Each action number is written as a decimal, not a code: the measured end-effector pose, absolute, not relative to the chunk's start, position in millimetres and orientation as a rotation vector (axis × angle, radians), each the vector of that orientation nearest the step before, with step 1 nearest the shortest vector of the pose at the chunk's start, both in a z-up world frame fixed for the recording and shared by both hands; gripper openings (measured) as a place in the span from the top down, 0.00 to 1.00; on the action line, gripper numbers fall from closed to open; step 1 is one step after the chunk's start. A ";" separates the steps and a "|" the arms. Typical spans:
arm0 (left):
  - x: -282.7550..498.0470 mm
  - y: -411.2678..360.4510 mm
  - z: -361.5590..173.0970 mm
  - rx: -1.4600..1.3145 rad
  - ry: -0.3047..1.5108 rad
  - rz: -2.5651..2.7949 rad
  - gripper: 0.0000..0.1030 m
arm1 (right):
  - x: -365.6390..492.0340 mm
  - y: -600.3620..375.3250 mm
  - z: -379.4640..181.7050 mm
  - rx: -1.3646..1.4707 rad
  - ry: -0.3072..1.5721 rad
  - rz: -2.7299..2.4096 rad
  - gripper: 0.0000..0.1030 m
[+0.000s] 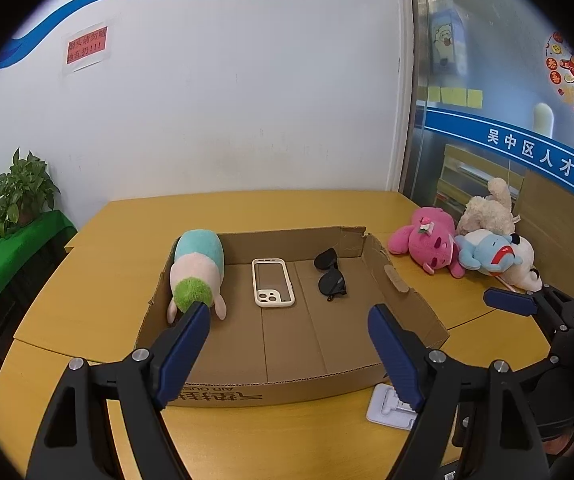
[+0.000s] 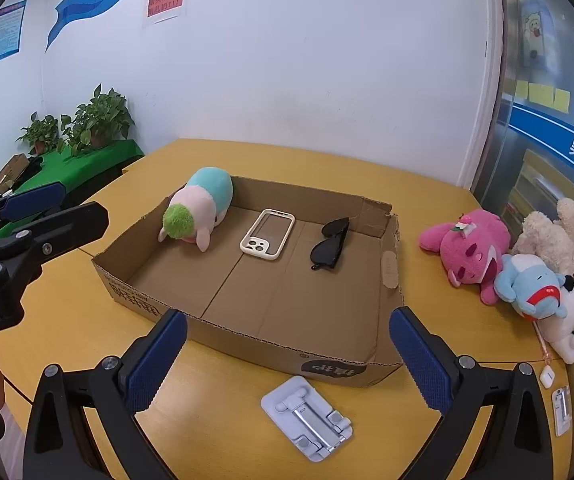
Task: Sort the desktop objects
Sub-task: 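Withdraw both grippers up and away from the box, then reach both grippers to the black UGREEN box and grasp it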
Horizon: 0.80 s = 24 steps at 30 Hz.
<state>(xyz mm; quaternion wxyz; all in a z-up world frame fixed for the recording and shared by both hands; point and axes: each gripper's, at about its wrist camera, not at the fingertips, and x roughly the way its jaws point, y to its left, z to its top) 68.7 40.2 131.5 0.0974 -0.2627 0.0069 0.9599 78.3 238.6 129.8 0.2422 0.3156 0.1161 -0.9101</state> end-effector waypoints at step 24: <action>69.7 61.6 82.6 -0.982 0.004 2.544 0.21 | 108.1 319.6 117.6 0.906 0.152 -2.326 0.00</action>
